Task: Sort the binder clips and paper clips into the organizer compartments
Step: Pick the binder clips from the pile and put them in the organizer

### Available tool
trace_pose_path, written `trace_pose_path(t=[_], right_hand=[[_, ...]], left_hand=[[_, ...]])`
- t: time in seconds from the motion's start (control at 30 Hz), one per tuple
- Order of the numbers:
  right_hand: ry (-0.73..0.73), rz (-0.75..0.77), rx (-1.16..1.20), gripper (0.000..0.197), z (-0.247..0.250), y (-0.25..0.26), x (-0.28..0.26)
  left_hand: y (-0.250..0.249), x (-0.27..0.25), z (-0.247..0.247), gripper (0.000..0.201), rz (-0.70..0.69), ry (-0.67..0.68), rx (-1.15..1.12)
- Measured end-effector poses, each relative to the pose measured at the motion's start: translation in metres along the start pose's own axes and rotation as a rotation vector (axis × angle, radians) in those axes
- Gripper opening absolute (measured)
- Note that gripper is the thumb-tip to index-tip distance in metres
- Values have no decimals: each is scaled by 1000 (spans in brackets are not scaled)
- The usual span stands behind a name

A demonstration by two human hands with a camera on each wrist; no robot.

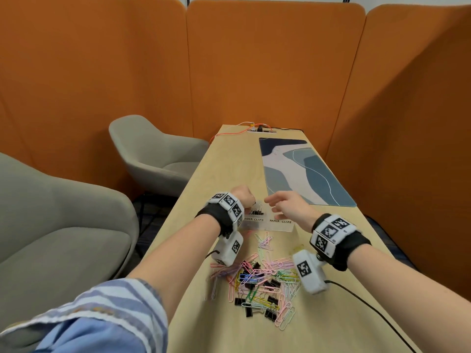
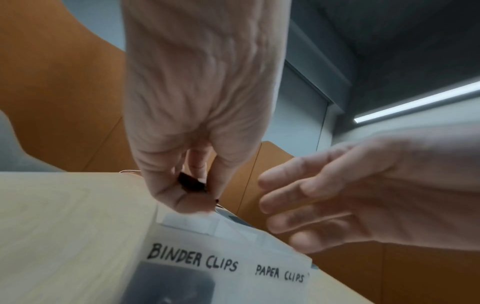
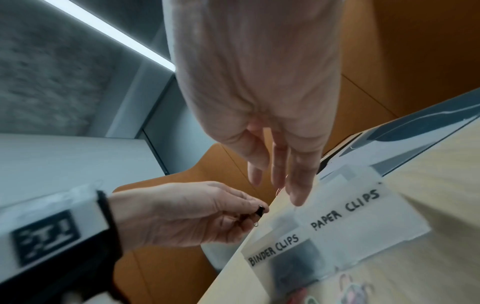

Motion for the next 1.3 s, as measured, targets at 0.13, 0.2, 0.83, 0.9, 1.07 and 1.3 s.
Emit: trace_pose_path(t=[0.13, 0.2, 0.83, 0.9, 1.07, 1.3], right_hand=[[177, 35, -192, 40, 0, -8, -23], [258, 50, -304, 37, -4, -12, -32], [493, 266, -762, 10, -45, -17, -80], [467, 232, -775, 13, -37, -21, -77], [373, 179, -820, 12, -25, -24, -74], [462, 355, -811, 32, -57, -9, -79]], left_hand=[[-8, -3, -4, 28, -24, -6, 26], [-11, -7, -1, 32, -46, -32, 46], [56, -90, -43, 39, -273, 324, 453], [57, -89, -41, 31, -280, 290, 449], [61, -90, -39, 17, -306, 267, 428], [67, -93, -35, 20, -336, 281, 409]])
Point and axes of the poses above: each hand's wrist, its own x-axis towards the middle knuckle, its own z-axis out of the back of the hand, y = z × x, the point moved 4 cm from there along x, towards the middle knuckle, and after that the axes turned 9 degrees about z, right-handed, at the moved point
